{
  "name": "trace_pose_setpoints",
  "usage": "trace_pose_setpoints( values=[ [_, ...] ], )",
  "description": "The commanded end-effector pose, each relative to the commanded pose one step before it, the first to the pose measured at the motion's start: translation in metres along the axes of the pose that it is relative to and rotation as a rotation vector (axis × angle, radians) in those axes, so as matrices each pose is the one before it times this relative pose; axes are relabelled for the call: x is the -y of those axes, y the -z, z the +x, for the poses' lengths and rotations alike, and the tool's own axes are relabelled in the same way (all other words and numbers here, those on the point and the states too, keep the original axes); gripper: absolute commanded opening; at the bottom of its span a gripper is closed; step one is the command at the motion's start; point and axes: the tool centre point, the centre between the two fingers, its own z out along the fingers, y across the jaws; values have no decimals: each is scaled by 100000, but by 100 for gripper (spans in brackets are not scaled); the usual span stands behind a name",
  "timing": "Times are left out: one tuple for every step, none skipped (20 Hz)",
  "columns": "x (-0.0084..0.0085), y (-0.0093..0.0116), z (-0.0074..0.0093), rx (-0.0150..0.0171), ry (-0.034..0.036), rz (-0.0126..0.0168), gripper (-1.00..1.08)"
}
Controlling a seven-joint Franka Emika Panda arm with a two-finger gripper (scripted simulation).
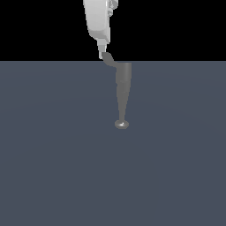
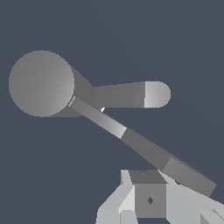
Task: Turn on the faucet by rotating a designated handle.
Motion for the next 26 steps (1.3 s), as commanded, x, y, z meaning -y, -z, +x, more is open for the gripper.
trace_pose_setpoints(
  values=[
    [-946, -160, 1265, -160, -915, -732, -100],
    [-309, 10, 287, 0, 0, 0, -100],
    [-291, -25, 279, -5, 17, -67, -100],
    [-298, -14, 284, -5, 12, -47, -100],
    [-313, 11, 293, 0, 0, 0, -100],
    [-295, -23, 285, -9, 16, -67, -100],
    [-315, 13, 299, 0, 0, 0, -100],
    [0, 0, 0, 0, 0, 0, -100],
    [463, 201, -838, 92, 976, 676, -100],
    [-8, -19, 674, -7, -78, -59, -100],
    [-13, -10, 662, -5, -55, -41, -100],
    [-10, -15, 667, -7, -67, -51, -100],
    [-9, -15, 666, -7, -67, -51, -100],
    [-9, -15, 664, -7, -67, -51, -100],
    [-8, -15, 662, -7, -67, -51, -100],
    [-8, -15, 660, -8, -67, -50, -100],
    [-7, -15, 657, -8, -67, -50, -100],
    [-9, -10, 648, -7, -55, -41, -100],
    [-6, -15, 651, -8, -67, -50, -100],
    [-5, -15, 647, -8, -67, -50, -100],
    [-4, -15, 642, -8, -67, -50, -100],
    [-4, -11, 632, -7, -55, -41, -100],
    [0, -16, 632, -8, -67, -50, -100],
    [4, -13, 531, -5, -55, -41, -100],
    [0, 0, 0, 0, 0, 0, -100],
    [298, 219, -2580, 281, 3697, 523, -100]
  ],
)
